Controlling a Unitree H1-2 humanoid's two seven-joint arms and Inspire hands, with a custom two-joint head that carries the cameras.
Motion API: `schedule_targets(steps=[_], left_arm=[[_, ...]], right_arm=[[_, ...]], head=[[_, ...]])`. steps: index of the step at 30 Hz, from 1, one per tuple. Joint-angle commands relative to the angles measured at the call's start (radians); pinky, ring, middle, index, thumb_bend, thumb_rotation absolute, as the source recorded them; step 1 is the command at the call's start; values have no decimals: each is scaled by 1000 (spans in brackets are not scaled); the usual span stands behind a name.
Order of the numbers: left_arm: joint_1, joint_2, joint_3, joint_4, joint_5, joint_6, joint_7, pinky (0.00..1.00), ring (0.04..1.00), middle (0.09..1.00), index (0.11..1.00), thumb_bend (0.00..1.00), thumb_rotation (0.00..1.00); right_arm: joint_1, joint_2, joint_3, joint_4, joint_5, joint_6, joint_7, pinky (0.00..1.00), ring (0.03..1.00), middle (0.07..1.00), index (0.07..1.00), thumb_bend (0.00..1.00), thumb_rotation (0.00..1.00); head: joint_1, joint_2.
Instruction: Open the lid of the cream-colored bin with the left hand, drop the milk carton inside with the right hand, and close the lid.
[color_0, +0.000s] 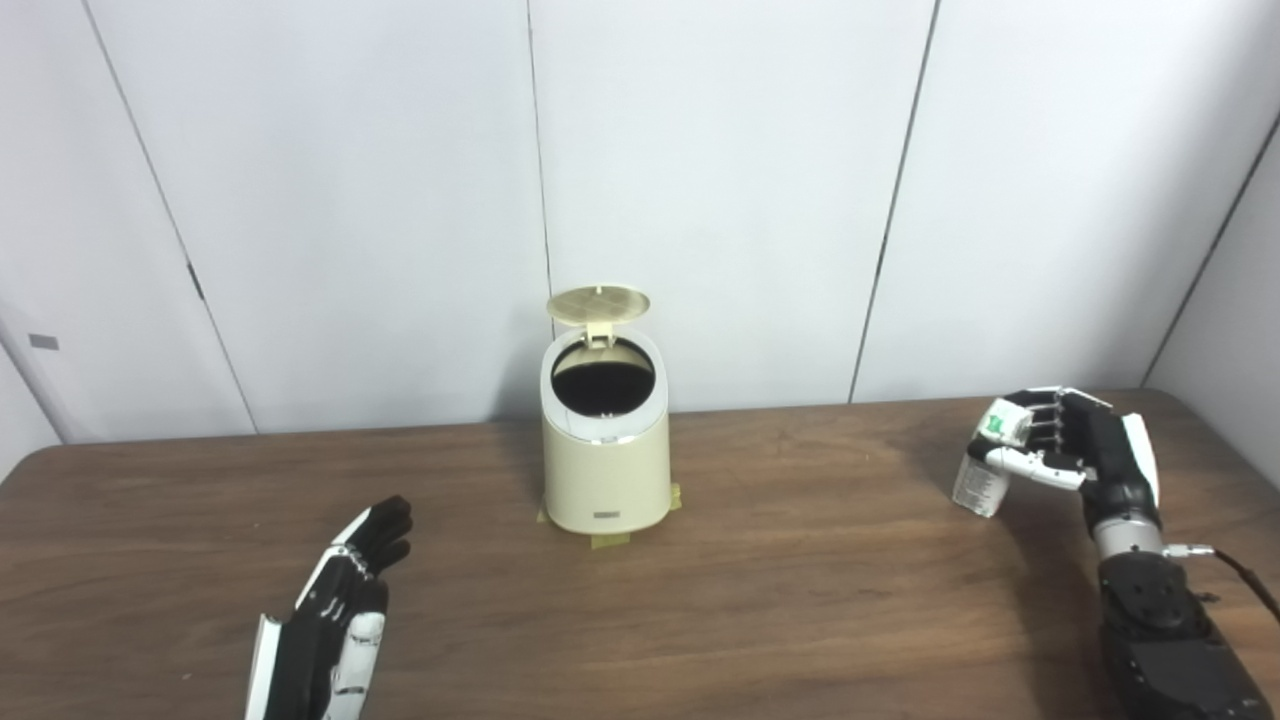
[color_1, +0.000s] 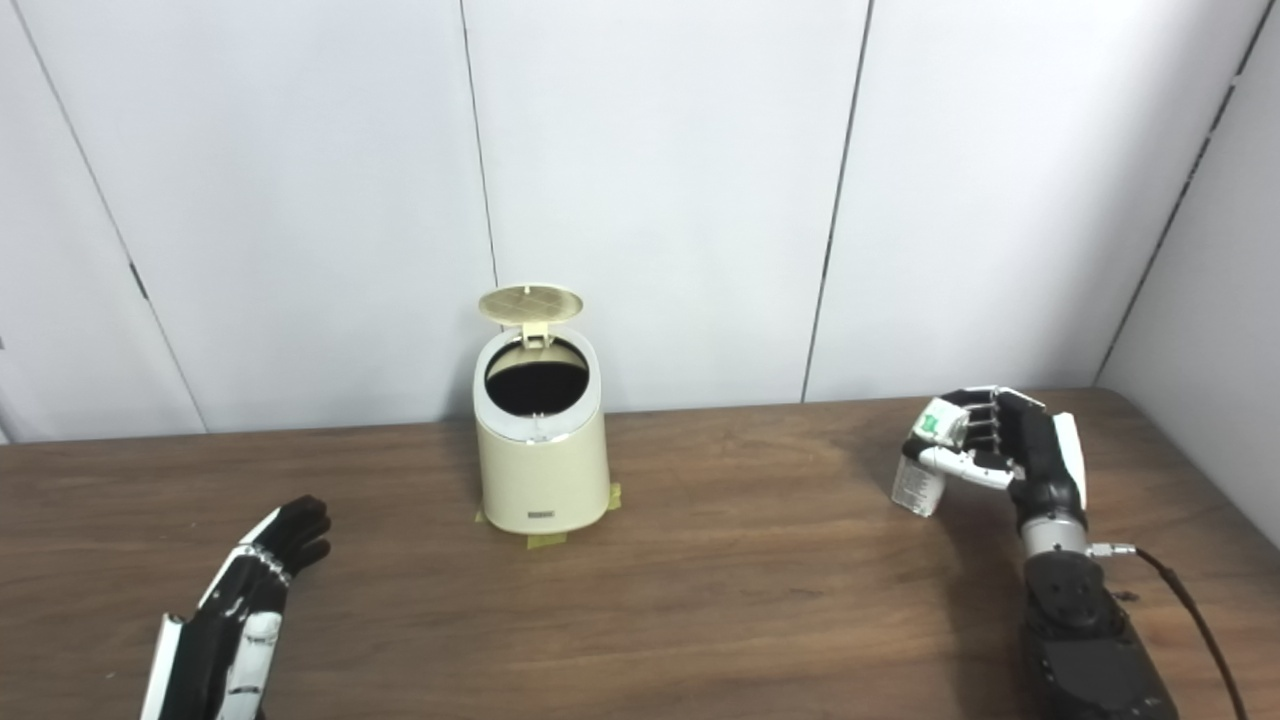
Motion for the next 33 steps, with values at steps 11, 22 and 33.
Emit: schedule_targets(steps=[11,22,33], left_arm=[[40,-8,1,0,25,-24,4,819,848,856,838,424,779],[37,-12,-2,9,21,-14,4,834,860,865,846,420,789],[32,-15,-7,24,12,-22,1,833,863,862,845,404,768]], right_arm=[[11,44,-24,-338,20,-12,-4,412,442,476,492,524,0],[37,116,21,-718,50,77,106,396,409,469,499,520,0],[21,159,66,-783,52,108,187,471,438,475,492,521,0]], head=[[-3,2],[1,2],[4,-1]])
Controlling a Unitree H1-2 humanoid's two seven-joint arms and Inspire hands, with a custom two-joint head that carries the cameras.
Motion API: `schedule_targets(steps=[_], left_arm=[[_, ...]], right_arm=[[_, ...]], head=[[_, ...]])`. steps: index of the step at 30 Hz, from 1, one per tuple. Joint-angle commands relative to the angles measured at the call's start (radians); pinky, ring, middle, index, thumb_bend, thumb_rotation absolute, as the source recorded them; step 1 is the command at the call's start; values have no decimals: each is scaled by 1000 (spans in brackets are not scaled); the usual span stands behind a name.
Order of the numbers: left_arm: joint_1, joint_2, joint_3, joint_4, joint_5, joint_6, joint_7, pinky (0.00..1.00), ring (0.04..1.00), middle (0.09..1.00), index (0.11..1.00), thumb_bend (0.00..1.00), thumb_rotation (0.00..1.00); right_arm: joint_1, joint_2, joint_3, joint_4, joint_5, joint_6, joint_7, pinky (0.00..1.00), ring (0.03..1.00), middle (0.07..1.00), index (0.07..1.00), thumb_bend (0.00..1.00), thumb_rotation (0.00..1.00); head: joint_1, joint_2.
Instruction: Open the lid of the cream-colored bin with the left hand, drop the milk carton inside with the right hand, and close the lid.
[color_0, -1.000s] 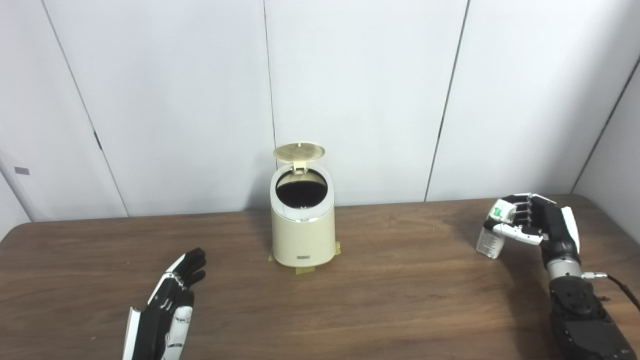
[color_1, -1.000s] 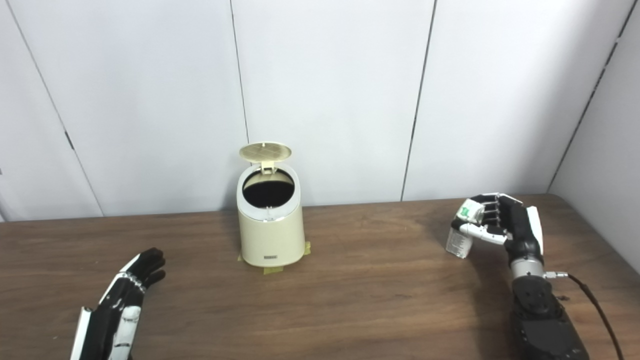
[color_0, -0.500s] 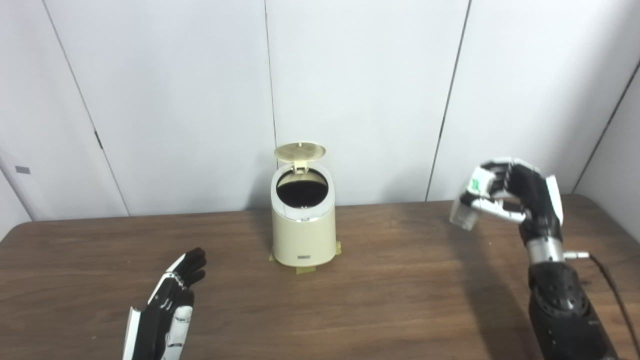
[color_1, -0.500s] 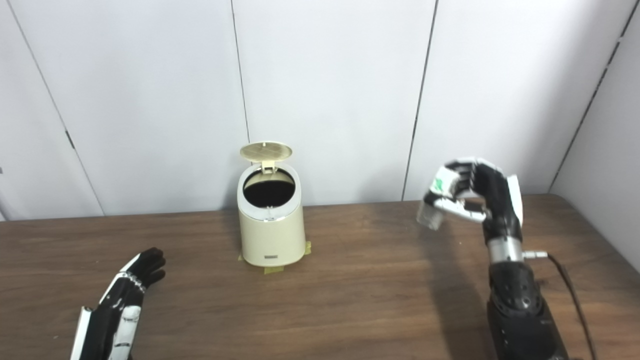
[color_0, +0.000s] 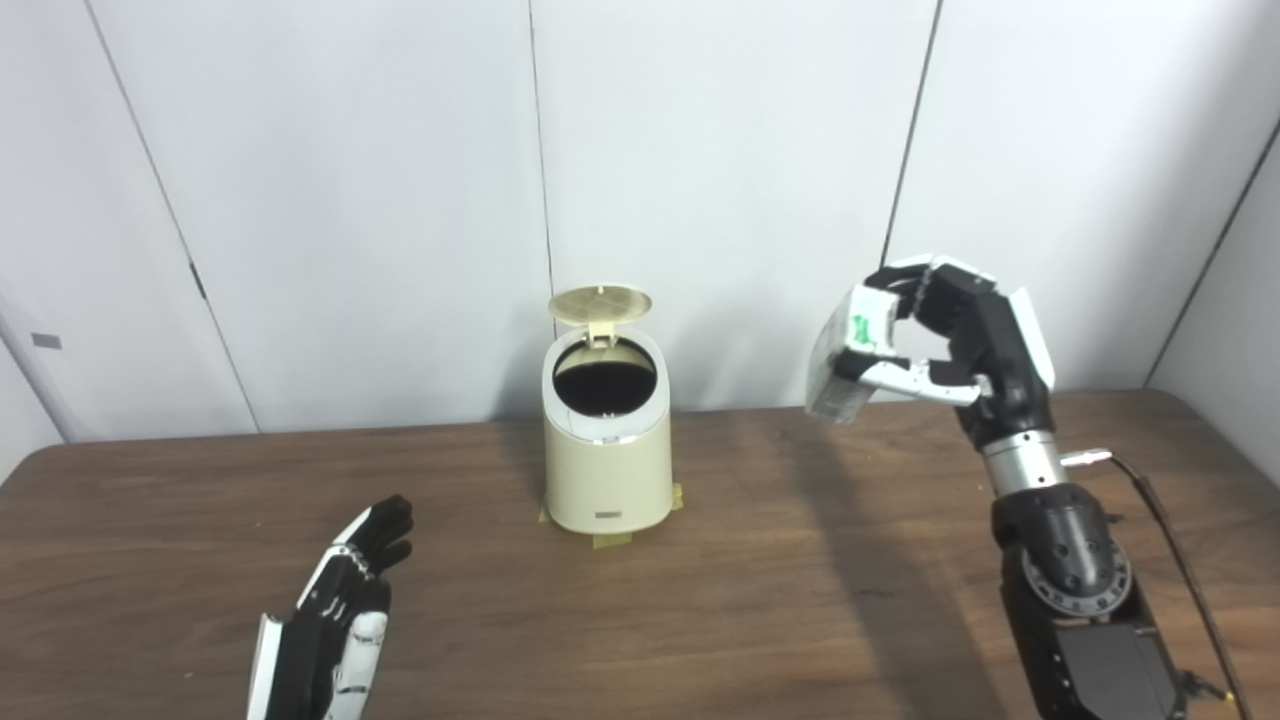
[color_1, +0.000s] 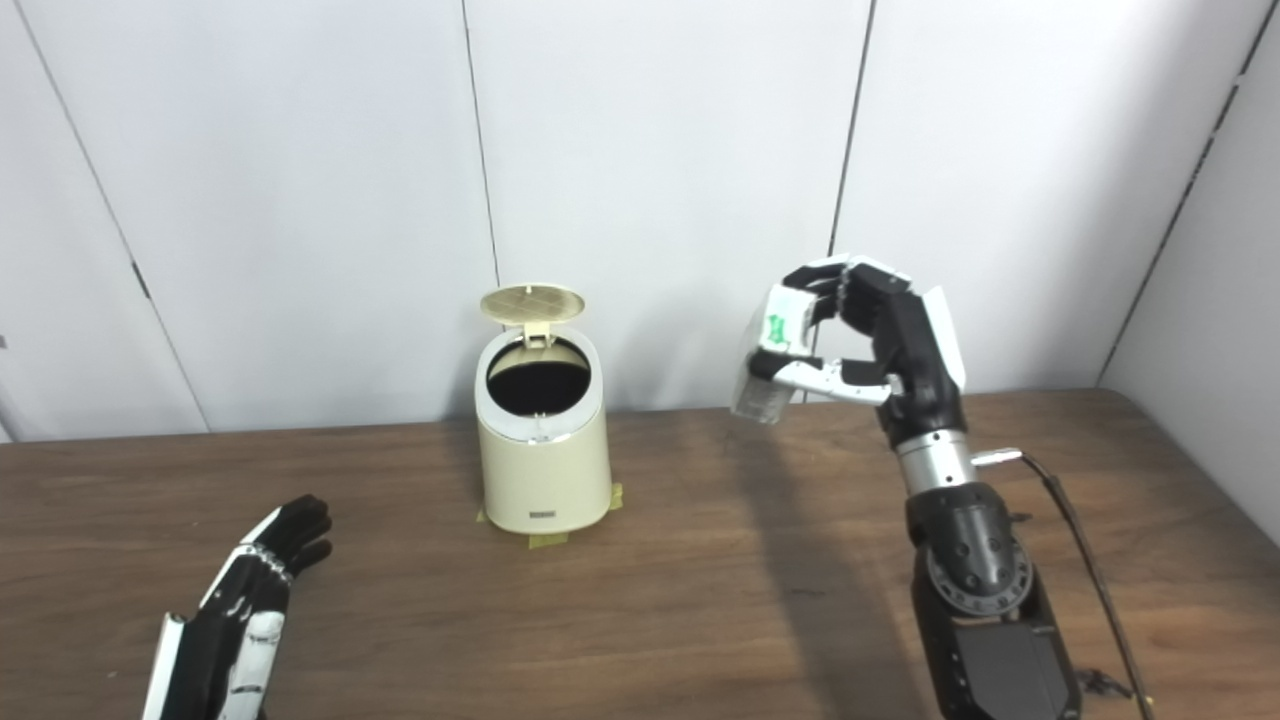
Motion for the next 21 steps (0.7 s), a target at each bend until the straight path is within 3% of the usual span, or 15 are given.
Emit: schedule_targets(steps=[1,5,8,10,14,18,21], left_arm=[[33,-16,-6,23,6,-24,0,834,864,863,846,397,767],[30,-22,-8,26,10,-21,4,836,868,868,847,382,759],[28,-23,-10,31,18,-29,6,834,866,868,849,368,765],[27,-25,-12,36,22,-37,7,832,862,867,849,366,764],[27,-30,-20,43,23,-41,7,846,879,878,855,354,762],[28,-33,-25,40,21,-35,6,843,879,878,856,350,760],[31,-37,-28,35,27,-31,9,840,876,876,853,361,755]], right_arm=[[-61,-11,0,-14,-8,-63,3,469,439,476,491,521,0],[-78,21,22,-5,30,-63,33,442,429,473,494,524,3],[-88,40,39,-6,50,-70,60,489,445,470,497,524,5],[-95,53,53,-19,30,-75,65,512,453,469,499,524,6],[-110,85,83,-59,-3,-59,74,452,430,472,493,523,4],[-127,109,100,-52,-21,-80,76,480,411,469,495,521,2],[-129,131,112,-75,-31,-39,74,446,416,469,497,521,1]], head=[[-2,1],[5,-1],[8,-2],[10,-3],[17,-3],[22,-4],[25,-4]])
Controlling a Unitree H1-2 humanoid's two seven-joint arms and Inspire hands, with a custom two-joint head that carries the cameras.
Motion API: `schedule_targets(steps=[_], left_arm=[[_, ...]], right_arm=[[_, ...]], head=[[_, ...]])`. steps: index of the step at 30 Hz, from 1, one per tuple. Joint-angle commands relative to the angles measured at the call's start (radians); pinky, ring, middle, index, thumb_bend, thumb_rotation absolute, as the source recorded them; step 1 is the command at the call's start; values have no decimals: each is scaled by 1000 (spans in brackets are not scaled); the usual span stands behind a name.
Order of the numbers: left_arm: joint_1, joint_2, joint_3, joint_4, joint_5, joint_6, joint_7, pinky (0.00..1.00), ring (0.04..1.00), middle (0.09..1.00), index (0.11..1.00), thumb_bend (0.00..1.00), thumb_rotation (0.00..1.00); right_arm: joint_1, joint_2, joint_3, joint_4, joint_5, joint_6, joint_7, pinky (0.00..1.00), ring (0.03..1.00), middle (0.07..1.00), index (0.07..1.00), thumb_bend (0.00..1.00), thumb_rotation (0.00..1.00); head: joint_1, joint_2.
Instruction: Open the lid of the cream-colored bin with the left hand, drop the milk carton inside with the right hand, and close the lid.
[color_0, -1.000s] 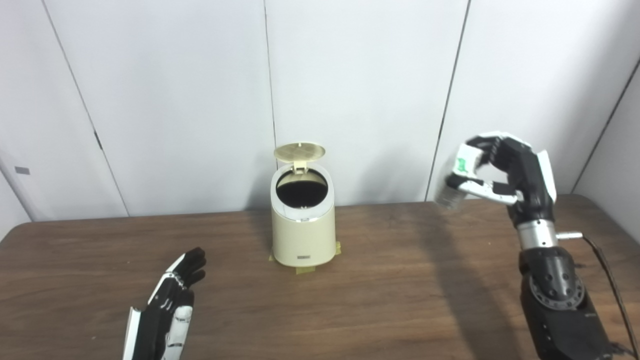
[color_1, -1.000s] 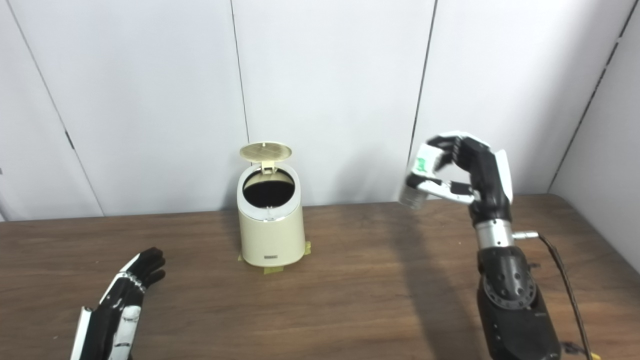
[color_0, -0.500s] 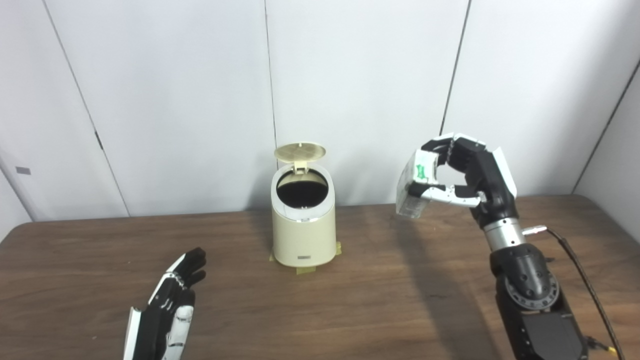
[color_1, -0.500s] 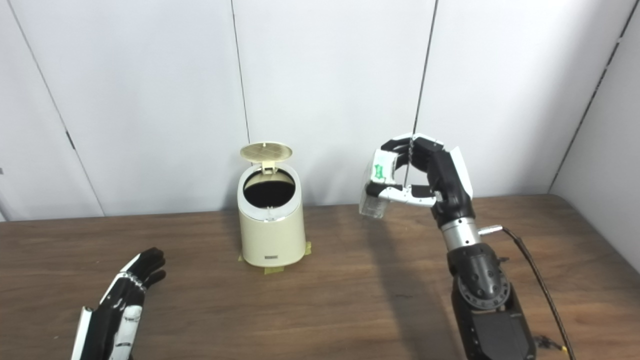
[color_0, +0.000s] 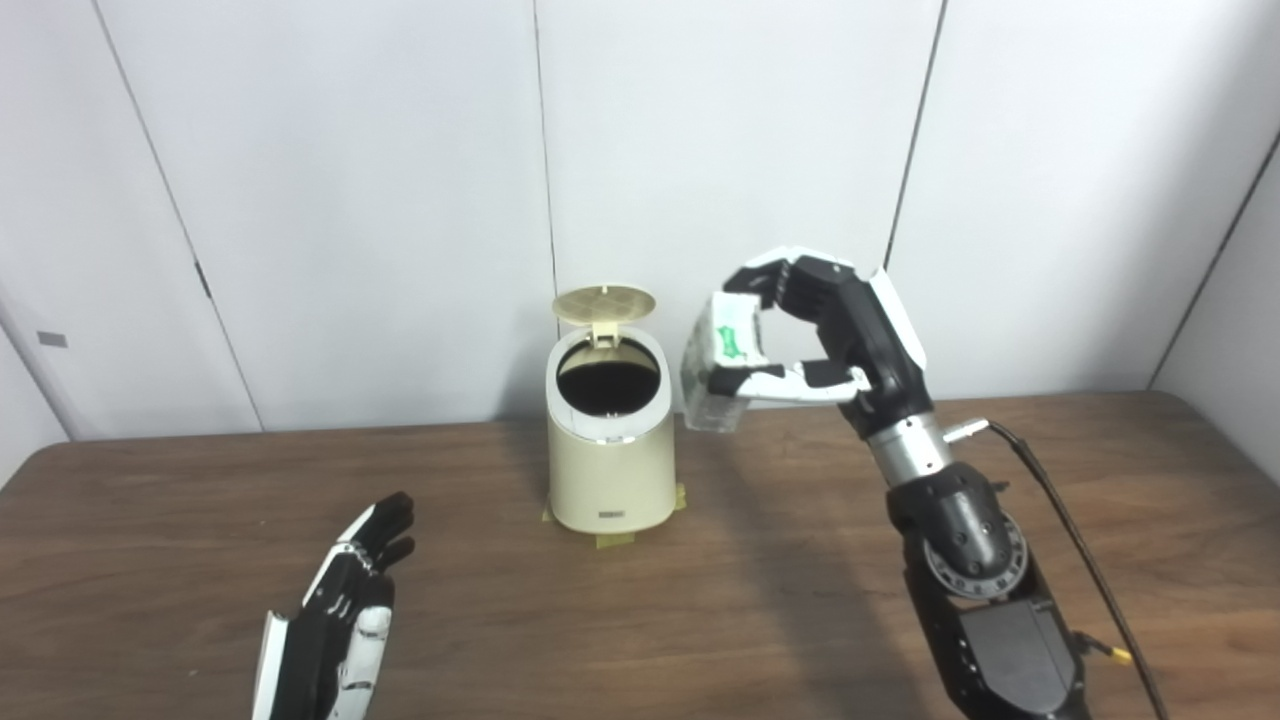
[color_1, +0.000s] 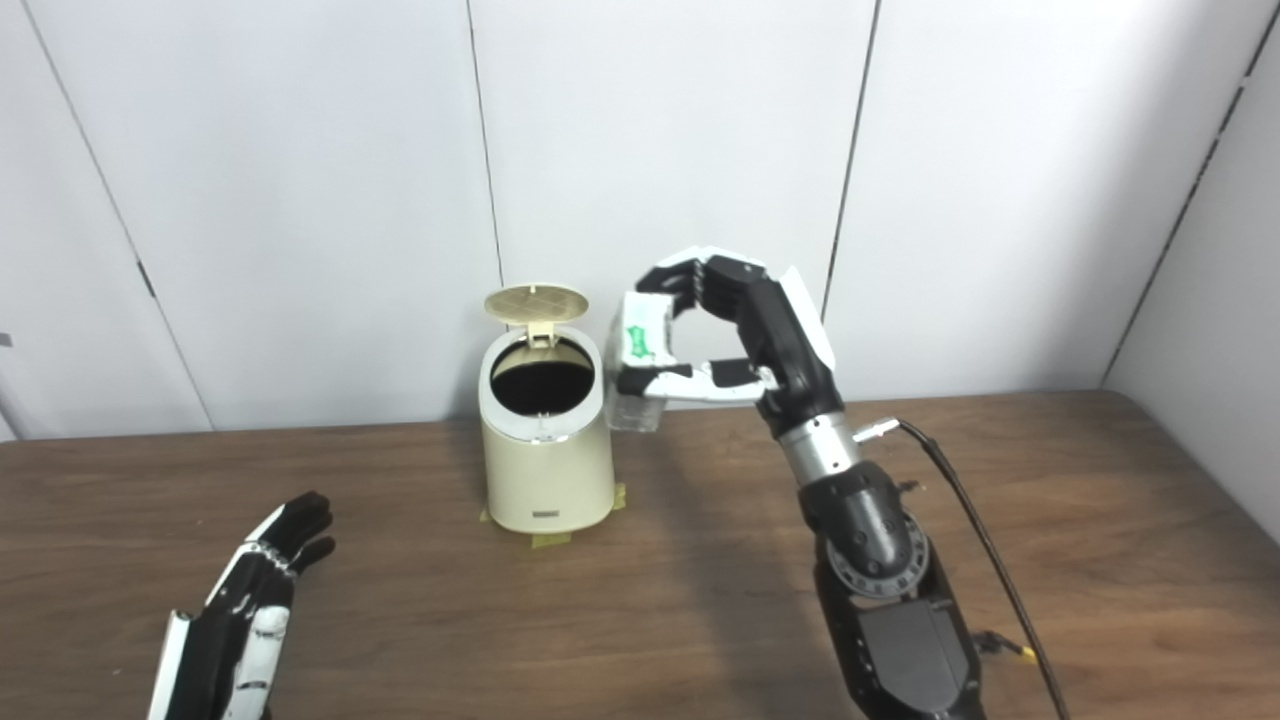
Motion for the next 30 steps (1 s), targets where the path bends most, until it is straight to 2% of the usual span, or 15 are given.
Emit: schedule_targets(steps=[1,6,13,18,23,27,30], left_arm=[[36,-34,-15,24,28,-25,9,840,876,876,853,363,755],[32,-36,-15,41,40,-47,17,818,870,871,847,360,761],[36,-36,-18,35,42,-37,20,822,872,870,846,377,765],[33,-25,-20,46,46,-50,15,831,878,877,858,366,774],[35,-25,-23,48,44,-54,15,841,883,878,858,355,769],[37,-21,-25,50,43,-59,14,832,879,877,858,360,797],[42,-25,-25,47,51,-60,21,812,866,868,850,369,807]], right_arm=[[-58,12,2,-50,-3,-5,-7,443,417,469,498,521,0],[-79,31,15,-37,-22,7,-5,421,415,467,501,521,0],[-114,55,31,7,-52,6,-12,405,409,461,506,520,0],[-136,66,52,72,-121,-72,-38,398,412,461,511,519,0],[-174,68,69,214,-159,-220,-86,365,402,465,504,520,0],[-192,64,109,256,-160,-234,-158,305,367,473,489,523,0],[-206,43,173,275,-176,-234,-236,285,357,479,481,524,0]], head=[[-1,0],[4,-1],[9,2],[9,1],[10,0],[23,1],[32,2]])
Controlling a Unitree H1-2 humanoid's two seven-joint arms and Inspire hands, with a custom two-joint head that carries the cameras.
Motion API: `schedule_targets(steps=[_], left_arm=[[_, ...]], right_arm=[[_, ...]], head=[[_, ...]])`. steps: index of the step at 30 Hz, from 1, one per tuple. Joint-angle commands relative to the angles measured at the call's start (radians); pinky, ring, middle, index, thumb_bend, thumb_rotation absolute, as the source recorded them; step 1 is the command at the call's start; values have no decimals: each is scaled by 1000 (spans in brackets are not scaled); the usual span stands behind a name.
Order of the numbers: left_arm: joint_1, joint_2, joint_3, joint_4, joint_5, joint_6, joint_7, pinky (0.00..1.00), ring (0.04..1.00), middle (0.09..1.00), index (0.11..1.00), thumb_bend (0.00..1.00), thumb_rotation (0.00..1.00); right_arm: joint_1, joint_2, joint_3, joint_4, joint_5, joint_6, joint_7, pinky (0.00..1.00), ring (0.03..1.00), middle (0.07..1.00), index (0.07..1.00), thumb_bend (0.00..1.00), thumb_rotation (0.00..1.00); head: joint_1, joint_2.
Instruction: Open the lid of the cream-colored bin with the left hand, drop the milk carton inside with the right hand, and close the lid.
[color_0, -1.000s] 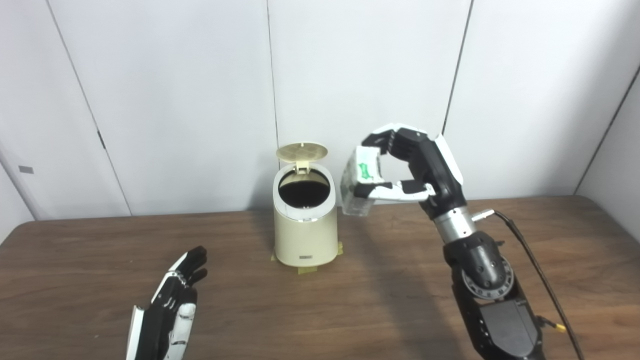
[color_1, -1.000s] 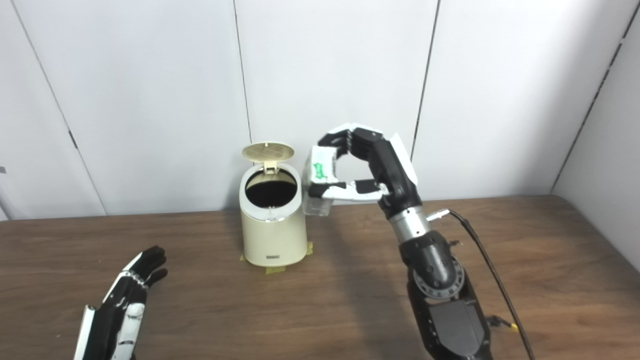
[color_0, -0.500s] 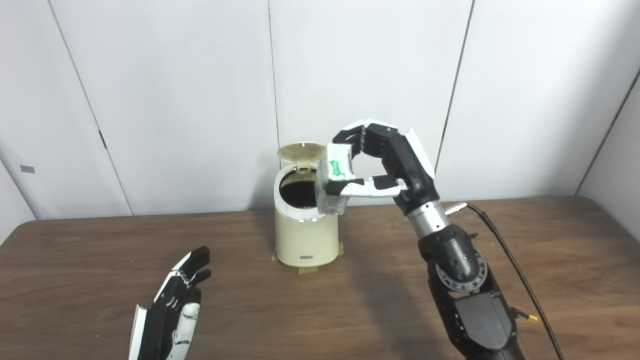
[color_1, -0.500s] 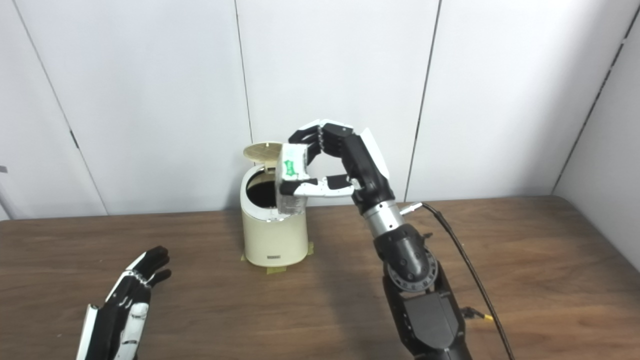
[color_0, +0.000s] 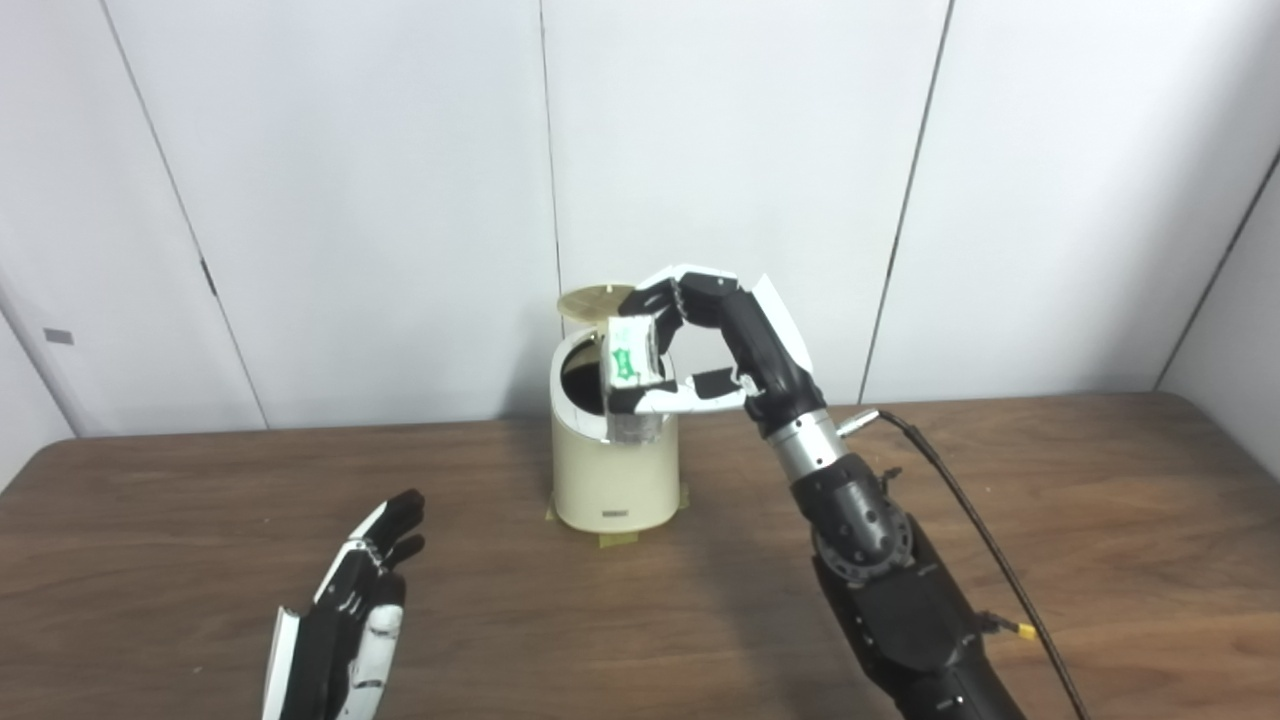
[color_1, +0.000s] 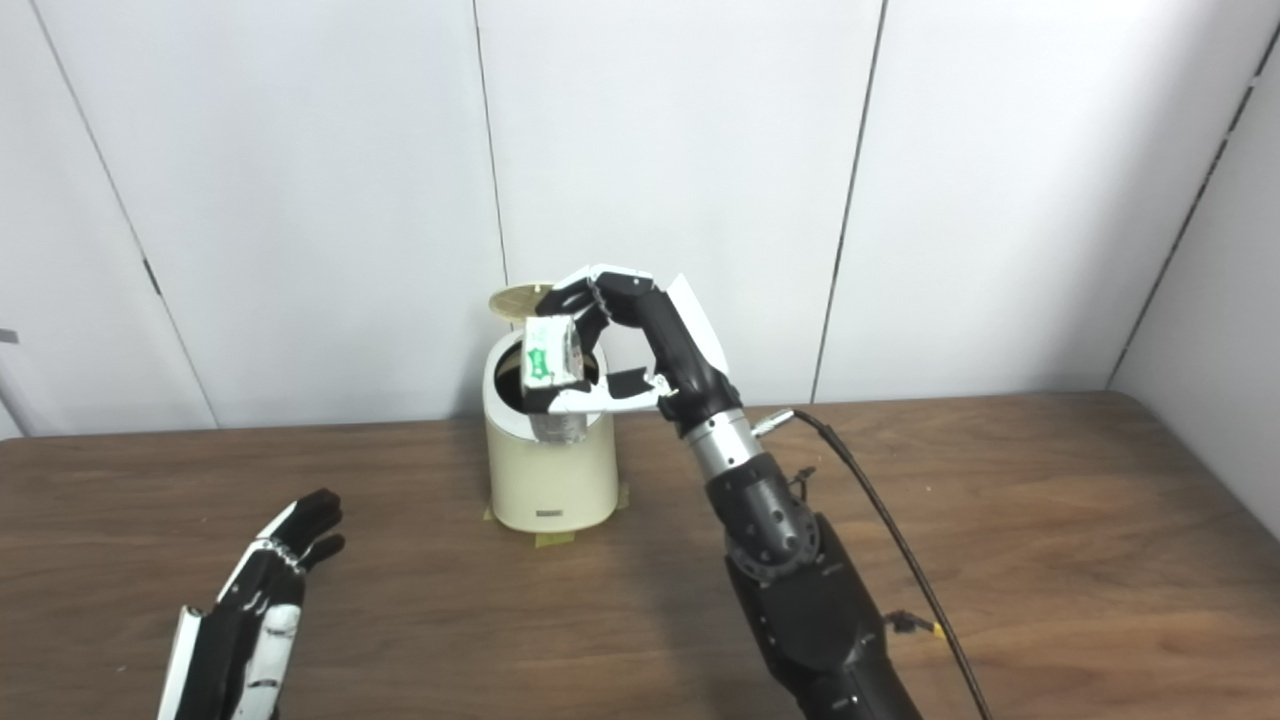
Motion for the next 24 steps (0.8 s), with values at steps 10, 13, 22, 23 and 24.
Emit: schedule_targets(steps=[10,13,22,23,24], left_arm=[[62,-34,-22,22,38,-37,14,846,880,876,861,349,820],[69,-42,-24,7,38,-21,13,866,888,878,862,360,797],[81,-56,-33,-11,59,-9,23,842,880,875,855,347,751],[84,-57,-35,-14,63,-6,24,844,883,877,856,349,749],[85,-57,-36,-14,68,-7,25,845,885,878,858,352,747]], right_arm=[[-177,-107,288,69,-87,-50,-426,410,453,485,479,523,2],[-208,-126,354,90,-93,-50,-511,387,438,482,483,523,3],[-325,-194,583,165,-200,-50,-777,412,447,484,481,521,1],[-336,-201,608,174,-210,-50,-798,411,446,484,481,521,1],[-347,-206,631,182,-217,-50,-819,412,445,484,480,521,0]], head=[[26,-2],[31,-4],[56,-7],[60,-8],[60,-8]])
